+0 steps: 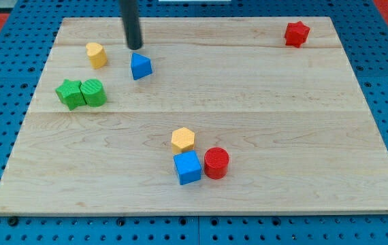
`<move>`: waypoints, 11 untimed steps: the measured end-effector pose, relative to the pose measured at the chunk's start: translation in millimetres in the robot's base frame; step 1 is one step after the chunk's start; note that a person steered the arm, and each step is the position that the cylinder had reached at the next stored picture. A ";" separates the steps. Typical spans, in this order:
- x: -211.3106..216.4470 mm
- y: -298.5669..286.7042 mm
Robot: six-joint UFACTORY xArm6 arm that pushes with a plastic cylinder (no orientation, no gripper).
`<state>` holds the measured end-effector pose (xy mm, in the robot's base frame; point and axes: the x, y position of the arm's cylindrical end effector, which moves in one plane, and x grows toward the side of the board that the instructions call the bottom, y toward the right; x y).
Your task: Place the blue triangle slightly above diagonally to the yellow hexagon
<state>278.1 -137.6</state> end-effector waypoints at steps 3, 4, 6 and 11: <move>82.7 44.3; 80.1 44.3; 80.2 72.1; 189.9 145.0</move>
